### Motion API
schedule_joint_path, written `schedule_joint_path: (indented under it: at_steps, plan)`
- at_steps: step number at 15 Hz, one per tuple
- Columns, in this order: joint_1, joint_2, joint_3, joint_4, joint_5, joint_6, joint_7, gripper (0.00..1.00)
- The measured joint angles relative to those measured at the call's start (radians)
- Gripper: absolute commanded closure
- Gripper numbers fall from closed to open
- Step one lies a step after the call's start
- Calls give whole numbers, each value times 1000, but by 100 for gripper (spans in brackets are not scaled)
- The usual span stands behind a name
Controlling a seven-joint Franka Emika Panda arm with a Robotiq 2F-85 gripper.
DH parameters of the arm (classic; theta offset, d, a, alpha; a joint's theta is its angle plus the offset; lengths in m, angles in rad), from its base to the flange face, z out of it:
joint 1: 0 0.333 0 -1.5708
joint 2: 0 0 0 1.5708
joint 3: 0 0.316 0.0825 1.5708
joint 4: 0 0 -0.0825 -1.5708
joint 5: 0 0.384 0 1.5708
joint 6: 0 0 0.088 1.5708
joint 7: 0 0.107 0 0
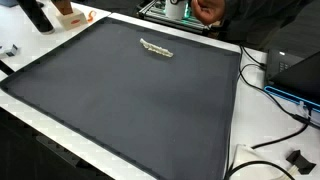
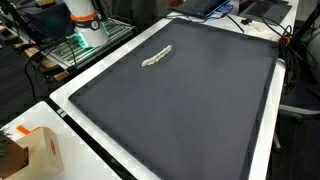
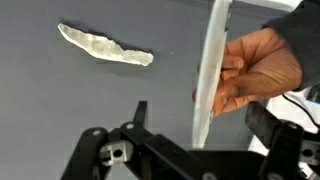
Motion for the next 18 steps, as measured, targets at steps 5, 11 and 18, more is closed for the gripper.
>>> schedule_joint_path:
  at_steps: [5,11,18]
  plan:
    - [0,0,0,0,0,0,0,19]
    - [0,0,-1,0,0,0,-1,65]
    - [0,0,-1,1,-1,0,-2,93]
